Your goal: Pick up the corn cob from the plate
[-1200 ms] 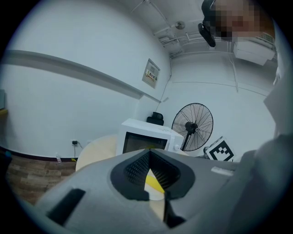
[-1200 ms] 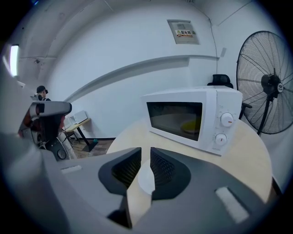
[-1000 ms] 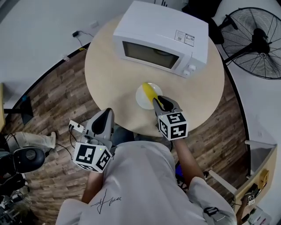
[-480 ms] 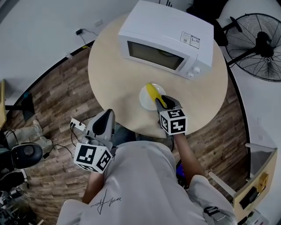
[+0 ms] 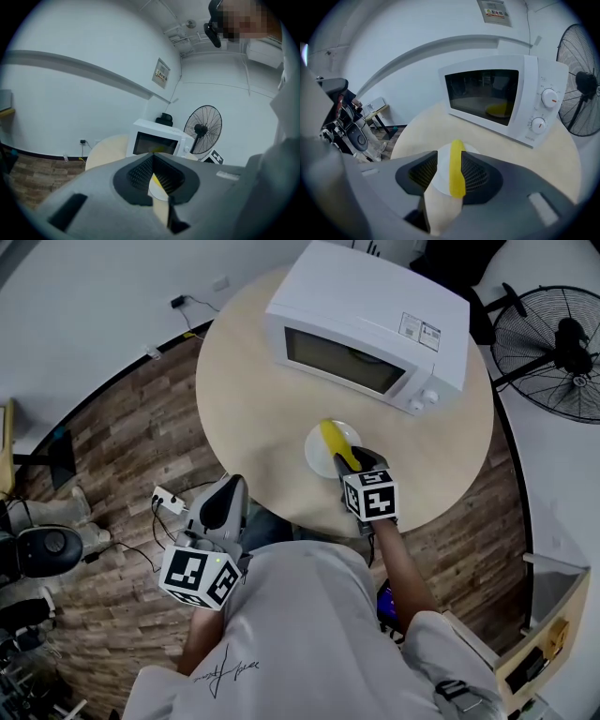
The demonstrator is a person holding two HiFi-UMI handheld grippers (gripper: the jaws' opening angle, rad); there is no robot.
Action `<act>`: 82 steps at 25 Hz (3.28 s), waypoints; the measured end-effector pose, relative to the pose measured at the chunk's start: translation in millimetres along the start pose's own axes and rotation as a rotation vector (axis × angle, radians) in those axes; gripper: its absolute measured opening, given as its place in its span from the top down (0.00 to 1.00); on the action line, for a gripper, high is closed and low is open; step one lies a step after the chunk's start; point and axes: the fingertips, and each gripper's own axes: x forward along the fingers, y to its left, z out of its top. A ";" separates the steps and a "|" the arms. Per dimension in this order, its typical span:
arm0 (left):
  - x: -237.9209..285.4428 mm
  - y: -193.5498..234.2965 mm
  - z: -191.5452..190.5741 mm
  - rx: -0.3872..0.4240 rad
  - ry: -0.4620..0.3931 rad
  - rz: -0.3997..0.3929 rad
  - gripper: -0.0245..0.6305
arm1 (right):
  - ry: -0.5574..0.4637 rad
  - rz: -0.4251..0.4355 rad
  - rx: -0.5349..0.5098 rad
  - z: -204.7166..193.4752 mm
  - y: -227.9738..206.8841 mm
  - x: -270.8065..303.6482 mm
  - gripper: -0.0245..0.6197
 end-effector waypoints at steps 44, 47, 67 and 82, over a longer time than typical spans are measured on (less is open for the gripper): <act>2.0 55.6 -10.4 -0.082 0.062 0.046 0.98 | 0.259 -0.039 -0.109 -34.5 -14.6 75.4 0.50; 2.1 57.3 -11.2 -0.085 0.064 0.045 0.98 | 0.268 -0.046 -0.114 -35.2 -15.8 79.4 0.50; 6.5 68.5 -13.5 -0.087 0.084 0.068 0.98 | 0.333 -0.037 -0.118 -48.2 -21.4 102.1 0.50; 10.4 55.9 -19.0 -0.086 0.087 0.044 0.98 | 0.331 -0.047 -0.114 -45.5 -21.5 100.0 0.52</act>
